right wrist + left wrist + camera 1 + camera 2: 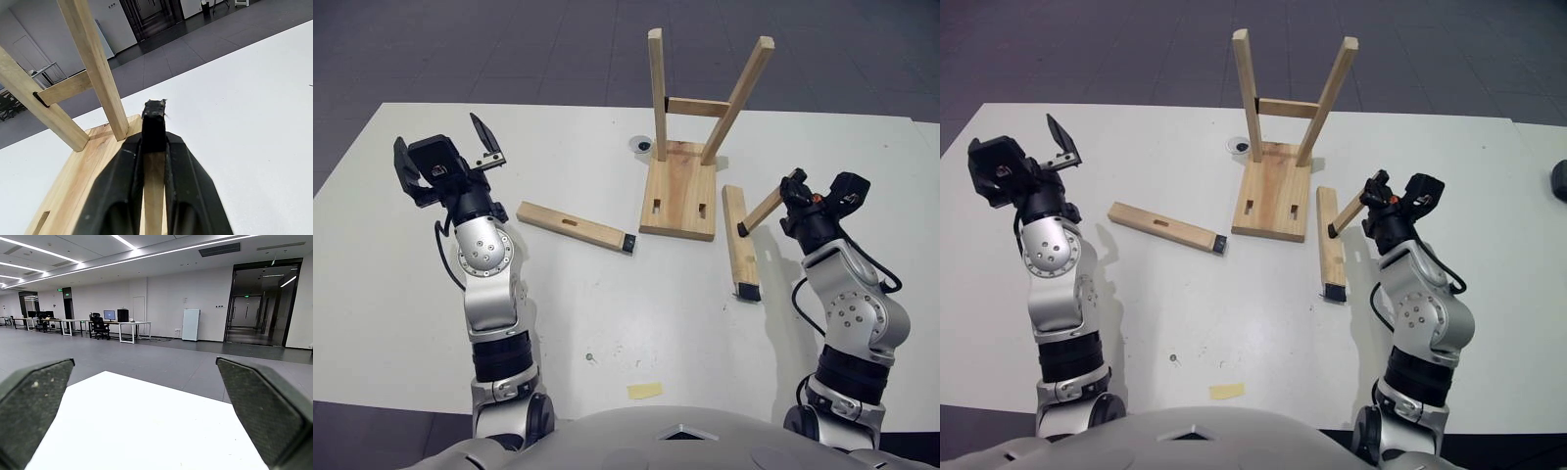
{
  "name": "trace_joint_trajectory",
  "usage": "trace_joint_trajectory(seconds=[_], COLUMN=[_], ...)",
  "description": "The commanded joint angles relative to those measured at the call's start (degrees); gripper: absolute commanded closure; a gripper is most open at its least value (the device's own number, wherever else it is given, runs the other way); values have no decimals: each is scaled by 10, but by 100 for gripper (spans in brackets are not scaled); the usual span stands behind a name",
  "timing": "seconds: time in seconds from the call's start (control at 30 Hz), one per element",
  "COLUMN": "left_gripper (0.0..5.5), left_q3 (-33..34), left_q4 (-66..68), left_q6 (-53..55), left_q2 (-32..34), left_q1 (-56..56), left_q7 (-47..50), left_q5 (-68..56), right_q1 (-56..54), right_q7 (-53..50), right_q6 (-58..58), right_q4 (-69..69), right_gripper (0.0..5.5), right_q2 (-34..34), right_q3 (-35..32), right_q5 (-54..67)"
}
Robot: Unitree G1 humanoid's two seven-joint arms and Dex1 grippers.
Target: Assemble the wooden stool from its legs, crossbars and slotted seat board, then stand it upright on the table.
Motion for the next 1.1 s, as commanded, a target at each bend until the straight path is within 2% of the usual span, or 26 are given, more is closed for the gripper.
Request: trace_joint_trajectory(seconds=[0.03, 0.53, 0.8, 0.93, 1.1], left_gripper=[10, 10, 10, 10, 10], left_q3=[-4, -9, -19, -22, -32], left_q4=[8, 3, 3, -7, -20], left_q6=[-1, -9, -21, -19, -12], left_q2=[2, -2, -10, -12, -18], left_q1=[-10, -26, -39, -42, -39], left_q7=[-2, 3, 16, 20, 22], left_q5=[2, 6, 10, 10, 13], right_q1=[8, 132, 159, 165, 180], right_q7=[-2, 156, 250, 272, 312], right_q6=[-17, -156, -267, -294, -327], right_q4=[15, 90, 227, 339, 402], right_gripper=[509, 509, 509, 509, 509], right_q2=[6, -61, -109, -135, -158], right_q3=[8, 126, 158, 159, 186], right_q5=[-21, -156, -204, -224, -241])
